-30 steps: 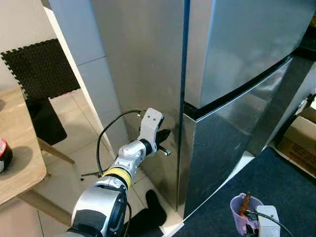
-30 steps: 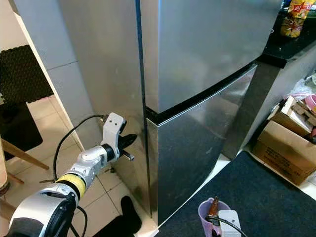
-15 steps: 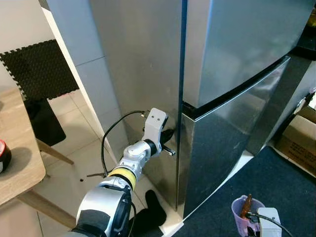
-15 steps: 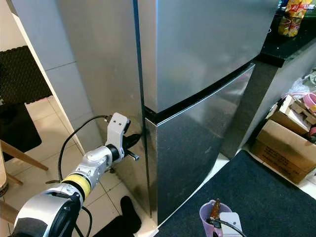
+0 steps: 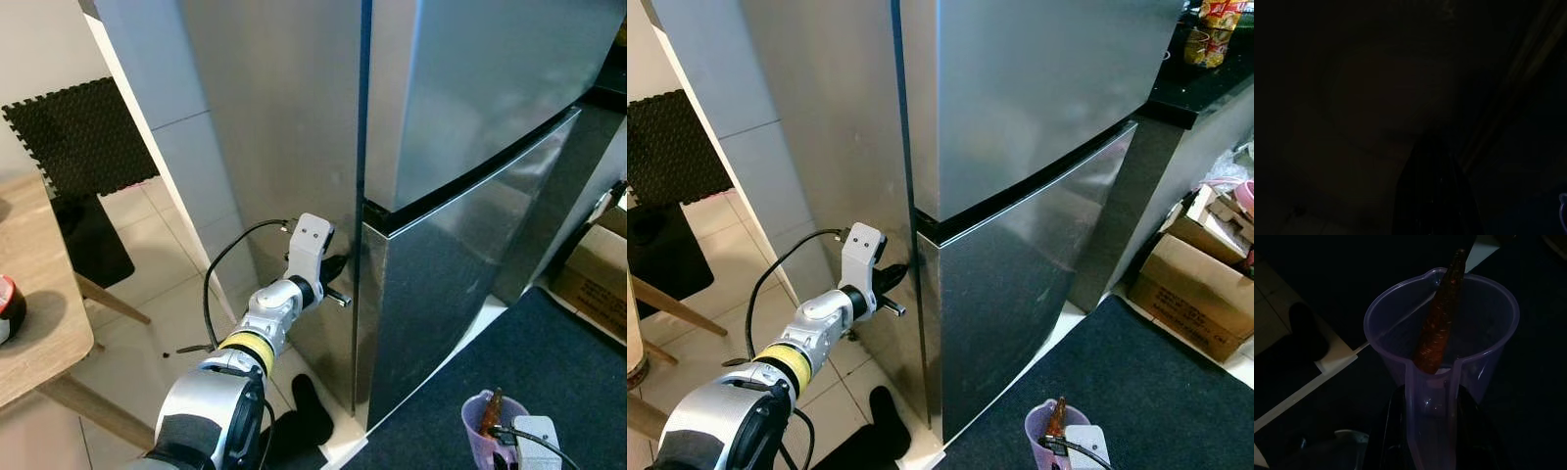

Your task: Restocking fridge

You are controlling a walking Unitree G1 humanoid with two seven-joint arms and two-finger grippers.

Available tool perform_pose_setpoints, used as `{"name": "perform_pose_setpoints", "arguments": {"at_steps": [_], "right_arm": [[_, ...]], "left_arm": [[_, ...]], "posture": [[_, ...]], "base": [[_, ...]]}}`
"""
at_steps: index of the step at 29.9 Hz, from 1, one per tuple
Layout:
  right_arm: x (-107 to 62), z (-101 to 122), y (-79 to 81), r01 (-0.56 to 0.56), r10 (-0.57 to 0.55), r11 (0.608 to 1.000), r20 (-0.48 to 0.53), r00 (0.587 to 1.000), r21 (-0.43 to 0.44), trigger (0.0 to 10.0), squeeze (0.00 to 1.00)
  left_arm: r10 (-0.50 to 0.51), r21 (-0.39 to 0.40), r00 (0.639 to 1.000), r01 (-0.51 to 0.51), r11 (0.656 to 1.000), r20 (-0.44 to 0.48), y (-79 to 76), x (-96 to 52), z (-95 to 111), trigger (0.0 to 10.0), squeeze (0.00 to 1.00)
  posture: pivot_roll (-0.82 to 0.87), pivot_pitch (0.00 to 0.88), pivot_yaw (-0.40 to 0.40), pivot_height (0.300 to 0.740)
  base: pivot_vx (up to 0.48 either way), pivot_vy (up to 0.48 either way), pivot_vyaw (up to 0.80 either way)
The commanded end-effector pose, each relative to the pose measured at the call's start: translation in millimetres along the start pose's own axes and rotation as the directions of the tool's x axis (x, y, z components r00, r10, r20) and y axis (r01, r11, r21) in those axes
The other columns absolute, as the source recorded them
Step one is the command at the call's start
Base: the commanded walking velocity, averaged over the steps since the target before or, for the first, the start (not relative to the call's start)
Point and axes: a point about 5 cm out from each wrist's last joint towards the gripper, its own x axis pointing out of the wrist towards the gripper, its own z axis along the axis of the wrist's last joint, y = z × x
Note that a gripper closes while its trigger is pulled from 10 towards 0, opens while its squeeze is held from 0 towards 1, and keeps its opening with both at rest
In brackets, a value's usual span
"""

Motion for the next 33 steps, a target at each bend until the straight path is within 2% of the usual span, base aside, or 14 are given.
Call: {"name": "perform_pose_setpoints", "arguments": {"at_steps": [1, 4, 7, 12, 22, 26, 33], "right_arm": [[-1.3, 0.5, -2.8, 0.016, -0.016, 1.000, 0.021, 1.000, 0.009, 10.0, 0.00], [-1.4, 0.6, -2.8, 0.018, -0.019, 1.000, 0.023, 1.000, 0.011, 10.0, 0.00], [-1.5, 0.8, -2.8, 0.019, -0.020, 1.000, 0.024, 1.000, 0.010, 10.0, 0.00], [-1.3, 2.0, -3.9, 0.023, -0.024, 1.000, 0.027, 0.999, 0.010, 10.0, 0.00], [-1.3, 2.9, -5.5, 0.028, -0.029, 1.000, 0.029, 0.999, 0.011, 10.0, 0.00], [-1.5, 2.6, -5.2, 0.030, -0.031, 0.999, 0.029, 0.999, 0.014, 10.0, 0.00], [-2.0, 1.6, -5.4, 0.035, -0.035, 0.999, 0.030, 0.999, 0.016, 10.0, 0.00]], "left_arm": [[-0.003, -0.037, 0.999, 0.005, 0.999, 0.035, -3.3, 5.3, 9.8, 10.0, 0.00], [-0.017, -0.109, 0.998, 0.023, 0.994, 0.053, 2.2, 3.6, 14.0, 10.0, 0.00], [-0.040, -0.127, 0.997, 0.048, 0.991, 0.063, 2.8, 2.9, 15.3, 10.0, 0.00], [-0.125, -0.107, 0.991, 0.130, 0.986, 0.049, 1.9, 0.8, 14.9, 10.0, 0.00], [-0.287, -0.021, 0.957, 0.287, 0.958, -0.029, -12.6, 0.0, 3.7, 10.0, 0.00], [-0.286, 0.004, 0.957, 0.287, 0.958, -0.045, -14.2, 0.2, 1.7, 10.0, 0.00], [-0.265, 0.019, 0.964, 0.266, 0.964, -0.021, -15.9, 3.5, 7.2, 10.0, 0.00]], "posture": [[-0.19, 0.121, 0.054, 0.740], [-0.19, 0.121, 0.055, 0.740], [-0.19, 0.122, 0.055, 0.740], [-0.19, 0.121, 0.057, 0.740], [-0.19, 0.116, 0.059, 0.740], [-0.19, 0.116, 0.059, 0.740], [-0.19, 0.116, 0.069, 0.740]], "base": [[0.000, 0.000, 0.00], [0.000, 0.000, 0.00], [0.000, 0.000, 0.00], [0.000, 0.000, 0.00], [0.000, 0.000, 0.00], [0.000, 0.000, 0.00], [0.000, 0.000, 0.00]]}}
